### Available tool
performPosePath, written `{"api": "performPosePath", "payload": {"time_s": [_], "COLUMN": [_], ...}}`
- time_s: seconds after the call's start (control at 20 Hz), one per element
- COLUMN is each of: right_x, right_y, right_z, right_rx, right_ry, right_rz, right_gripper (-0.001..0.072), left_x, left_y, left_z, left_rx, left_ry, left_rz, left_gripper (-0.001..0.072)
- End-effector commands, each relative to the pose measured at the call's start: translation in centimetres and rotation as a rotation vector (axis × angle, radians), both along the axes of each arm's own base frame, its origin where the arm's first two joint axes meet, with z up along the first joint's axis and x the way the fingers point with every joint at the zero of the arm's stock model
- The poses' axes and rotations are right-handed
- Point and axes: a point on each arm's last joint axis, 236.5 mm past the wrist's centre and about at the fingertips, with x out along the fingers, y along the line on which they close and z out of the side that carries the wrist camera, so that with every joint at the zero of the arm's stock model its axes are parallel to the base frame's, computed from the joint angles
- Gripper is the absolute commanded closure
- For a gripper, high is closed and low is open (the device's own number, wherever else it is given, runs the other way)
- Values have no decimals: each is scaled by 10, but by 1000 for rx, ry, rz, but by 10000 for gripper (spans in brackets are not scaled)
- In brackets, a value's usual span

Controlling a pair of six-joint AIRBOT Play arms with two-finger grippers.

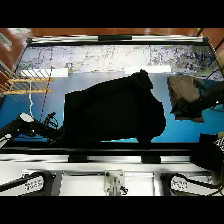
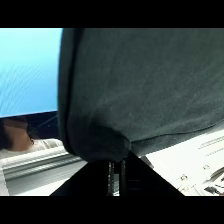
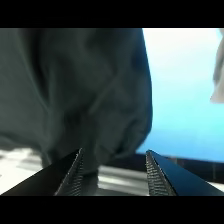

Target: Fold the shirts.

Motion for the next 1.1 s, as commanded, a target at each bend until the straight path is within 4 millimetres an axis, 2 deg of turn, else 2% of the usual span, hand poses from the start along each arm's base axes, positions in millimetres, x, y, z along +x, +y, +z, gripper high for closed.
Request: {"api": "performPosePath", "payload": {"time_s": [0.0,0.15,0.25,0.35,0.4,0.45,0.5,0.85,0.9,0.95,1.0,1.05], "right_x": [-35,-33,-25,-25,-25,-24,-24,-24,-22,-21,-23,-25], "right_y": [7,0,-6,-1,0,3,5,12,14,14,15,15], "right_z": [-39,-60,-65,-70,-74,-77,-80,-90,-90,-89,-90,-90], "right_rx": [8,-37,-59,-34,-24,-11,3,43,50,54,55,55], "right_ry": [98,78,61,74,84,93,101,128,121,120,125,132], "right_rz": [26,-14,-50,-54,-56,-61,-66,-80,-86,-86,-85,-83], "right_gripper": [212,213,214,215,273,379,388,377,309,293,325,431], "left_x": [0,1,4,5,5,5,5,1,2,1,1,1], "left_y": [-4,-5,-4,-4,-4,-4,-4,-6,-5,-6,-6,-5], "left_z": [5,11,16,19,19,19,19,21,21,21,21,21], "left_rx": [-24,-24,-20,-19,-19,-19,-19,-28,-28,-28,-29,-29], "left_ry": [-16,-38,-64,-86,-87,-88,-88,-76,-76,-74,-73,-74], "left_rz": [-18,-23,-27,-39,-39,-39,-39,-47,-46,-47,-48,-46], "left_gripper": [670,669,670,669,669,669,670,669,669,669,669,670]}}
